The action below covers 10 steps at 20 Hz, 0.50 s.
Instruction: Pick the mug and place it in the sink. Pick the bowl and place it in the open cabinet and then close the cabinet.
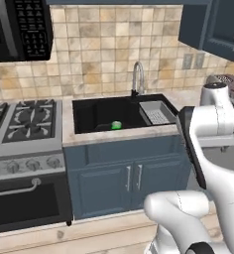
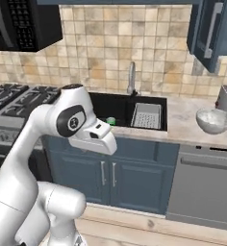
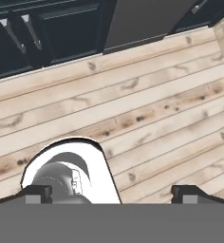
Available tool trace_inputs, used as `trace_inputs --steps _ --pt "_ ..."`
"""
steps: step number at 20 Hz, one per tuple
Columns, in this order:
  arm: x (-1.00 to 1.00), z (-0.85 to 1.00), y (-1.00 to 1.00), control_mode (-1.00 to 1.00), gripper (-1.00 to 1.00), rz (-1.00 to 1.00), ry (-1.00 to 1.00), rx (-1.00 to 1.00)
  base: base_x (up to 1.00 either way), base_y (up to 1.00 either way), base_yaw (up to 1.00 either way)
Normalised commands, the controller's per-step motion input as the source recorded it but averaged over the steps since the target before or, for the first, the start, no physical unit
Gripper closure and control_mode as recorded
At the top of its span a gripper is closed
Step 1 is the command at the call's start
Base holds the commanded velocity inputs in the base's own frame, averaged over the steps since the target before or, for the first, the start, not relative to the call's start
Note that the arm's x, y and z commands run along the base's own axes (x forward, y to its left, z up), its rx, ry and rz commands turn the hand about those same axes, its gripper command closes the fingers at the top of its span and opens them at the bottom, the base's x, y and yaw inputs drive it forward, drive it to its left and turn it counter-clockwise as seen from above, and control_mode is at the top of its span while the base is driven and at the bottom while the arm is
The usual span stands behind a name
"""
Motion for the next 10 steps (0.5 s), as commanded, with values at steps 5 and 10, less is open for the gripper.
trace_inputs --steps 5,10 --pt "0.00 0.00 0.00 1.00 -1.00 0.00 0.00 0.00 -0.27 -0.70 0.00" --pt "0.00 0.00 0.00 1.00 -1.00 0.00 0.00 0.00 0.00 -0.93 0.00"
